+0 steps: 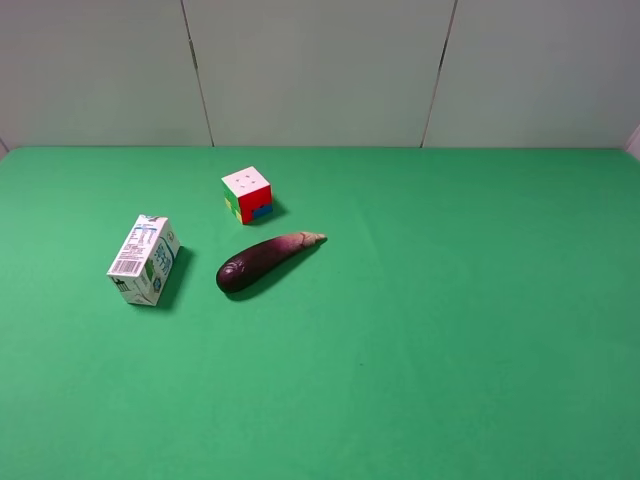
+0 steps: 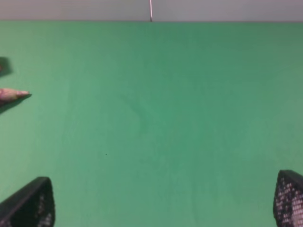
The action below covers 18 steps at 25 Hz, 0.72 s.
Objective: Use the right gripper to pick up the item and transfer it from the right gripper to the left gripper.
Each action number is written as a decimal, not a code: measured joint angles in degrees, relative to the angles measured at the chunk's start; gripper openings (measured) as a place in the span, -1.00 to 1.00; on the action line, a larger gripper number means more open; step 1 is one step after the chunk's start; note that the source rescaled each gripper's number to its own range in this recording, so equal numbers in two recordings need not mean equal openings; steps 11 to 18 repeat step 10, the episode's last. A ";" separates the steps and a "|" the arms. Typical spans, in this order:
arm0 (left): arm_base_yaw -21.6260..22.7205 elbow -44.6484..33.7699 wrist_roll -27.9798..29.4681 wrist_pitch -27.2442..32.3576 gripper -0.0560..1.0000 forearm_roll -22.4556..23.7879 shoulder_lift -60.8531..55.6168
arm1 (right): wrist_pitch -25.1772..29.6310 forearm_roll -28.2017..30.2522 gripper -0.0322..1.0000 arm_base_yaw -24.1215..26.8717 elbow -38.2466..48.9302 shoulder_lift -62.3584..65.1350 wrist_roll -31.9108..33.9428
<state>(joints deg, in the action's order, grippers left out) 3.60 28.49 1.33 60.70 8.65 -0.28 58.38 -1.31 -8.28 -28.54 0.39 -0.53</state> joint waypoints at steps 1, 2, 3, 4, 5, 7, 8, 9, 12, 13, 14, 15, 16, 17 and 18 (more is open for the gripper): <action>0.04 0.00 0.00 0.00 1.00 0.06 0.00 | 0.00 0.00 1.00 0.00 0.00 0.00 0.00; 0.04 0.00 0.00 0.00 1.00 0.06 0.00 | 0.00 0.00 1.00 0.00 0.00 0.00 0.00; 0.04 0.00 0.00 0.00 1.00 0.06 0.00 | 0.00 0.00 1.00 0.00 0.00 0.00 0.00; 0.04 0.00 0.00 0.00 1.00 0.06 0.00 | 0.00 0.00 1.00 0.00 0.00 0.00 0.00; 0.04 0.00 0.00 0.00 1.00 0.06 0.00 | 0.00 0.00 1.00 0.00 0.00 0.00 0.00; 0.04 0.00 0.00 0.00 1.00 0.06 0.00 | -0.05 0.00 1.00 0.00 0.00 0.00 0.00; 0.04 0.00 0.00 0.00 1.00 0.06 0.00 | -0.05 0.00 1.00 0.00 0.00 0.00 0.00; 0.04 0.00 0.00 0.00 1.00 0.06 0.00 | -0.05 0.00 1.00 0.00 0.00 0.00 0.00; 0.04 0.00 0.00 0.00 1.00 0.06 0.00 | -0.05 0.00 1.00 0.00 0.00 0.00 0.00; 0.04 0.00 0.00 0.00 1.00 0.06 0.00 | -0.05 0.00 1.00 0.00 0.00 0.00 0.00; 0.04 0.00 0.00 0.00 1.00 0.06 0.00 | -0.05 0.00 1.00 0.00 0.00 0.00 0.00; 0.04 0.00 0.00 0.00 1.00 0.06 0.00 | -0.05 0.00 1.00 0.00 0.00 0.00 0.00; 0.04 0.00 0.00 0.00 1.00 0.06 0.00 | -0.05 0.00 1.00 0.00 0.00 0.00 0.00; 0.04 0.00 0.00 0.00 1.00 0.06 0.00 | -0.05 0.00 1.00 0.00 0.00 0.00 0.00; 0.04 0.00 0.00 0.00 1.00 0.06 0.00 | -0.05 0.00 1.00 0.00 0.00 0.00 0.00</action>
